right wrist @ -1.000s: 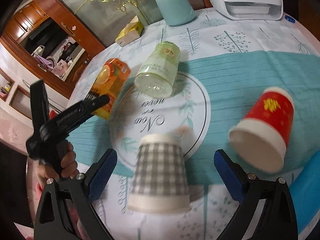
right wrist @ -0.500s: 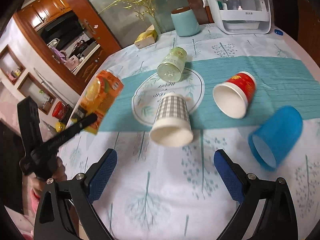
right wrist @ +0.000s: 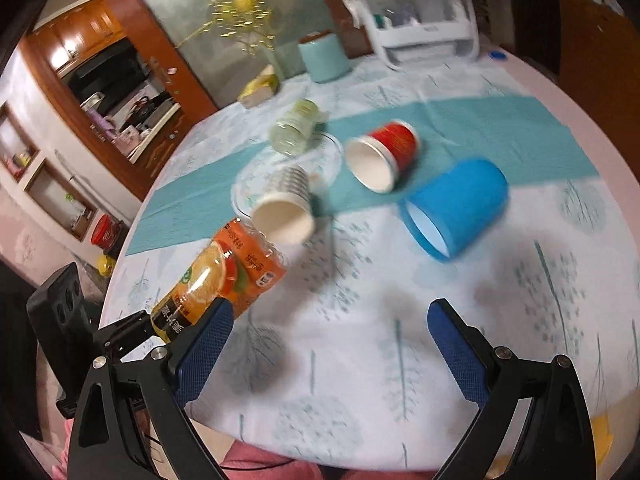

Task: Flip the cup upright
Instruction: 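Lift the orange juice bottle with the left tool toward the right tool, then grasp the bottle with the right tool while the left tool releases it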

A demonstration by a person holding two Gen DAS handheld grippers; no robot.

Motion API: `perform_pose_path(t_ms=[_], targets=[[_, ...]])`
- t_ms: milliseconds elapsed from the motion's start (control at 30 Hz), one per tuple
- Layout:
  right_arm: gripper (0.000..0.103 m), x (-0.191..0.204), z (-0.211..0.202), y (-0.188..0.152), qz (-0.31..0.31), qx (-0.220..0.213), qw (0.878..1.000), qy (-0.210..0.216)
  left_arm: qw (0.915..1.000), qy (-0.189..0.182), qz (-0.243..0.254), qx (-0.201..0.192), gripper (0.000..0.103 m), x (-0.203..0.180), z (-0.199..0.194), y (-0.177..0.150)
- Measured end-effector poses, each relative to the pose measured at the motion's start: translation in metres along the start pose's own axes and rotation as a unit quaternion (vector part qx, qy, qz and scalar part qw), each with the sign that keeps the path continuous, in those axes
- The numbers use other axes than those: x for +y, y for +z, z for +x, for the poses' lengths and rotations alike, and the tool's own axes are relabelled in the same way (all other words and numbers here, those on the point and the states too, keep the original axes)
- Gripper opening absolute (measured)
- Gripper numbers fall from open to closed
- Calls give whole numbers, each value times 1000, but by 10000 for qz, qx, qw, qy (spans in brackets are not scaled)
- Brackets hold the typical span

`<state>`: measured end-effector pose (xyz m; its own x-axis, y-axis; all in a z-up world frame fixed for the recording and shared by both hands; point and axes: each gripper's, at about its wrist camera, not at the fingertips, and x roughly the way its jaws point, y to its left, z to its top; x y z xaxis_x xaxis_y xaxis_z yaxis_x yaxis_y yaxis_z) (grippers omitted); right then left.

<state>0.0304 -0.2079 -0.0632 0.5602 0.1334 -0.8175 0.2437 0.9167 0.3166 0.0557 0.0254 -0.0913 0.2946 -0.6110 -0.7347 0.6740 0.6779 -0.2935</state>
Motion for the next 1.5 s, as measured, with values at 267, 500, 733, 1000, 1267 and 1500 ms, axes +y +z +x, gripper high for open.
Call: perform_pose_path(t_ms=[267,500,733,1000,1267,1500], targets=[[99,-48,15,-29,532,363,9978,-177,9942,-622,711,522,53,-20,23,5],[99,-60,22,-36,281,452,9984,-204,9731,-873,1785,1162,53,-38,49,2],[99,-42,30,-25,-302,340,9989,70,9624,-1369,1813,1487,58,-19,75,25],[99,-24,30,-17,-973,269,9945,288,9401,-1372,2375,2025,61,-22,99,25],[99,11,16,-18,-2454,214,9691,146,9563,-897,2217,1681,63,-21,87,35],[99,53,-4,-26,-4006,68,9162,20,9856,158,1542,676,63,-23,43,45]])
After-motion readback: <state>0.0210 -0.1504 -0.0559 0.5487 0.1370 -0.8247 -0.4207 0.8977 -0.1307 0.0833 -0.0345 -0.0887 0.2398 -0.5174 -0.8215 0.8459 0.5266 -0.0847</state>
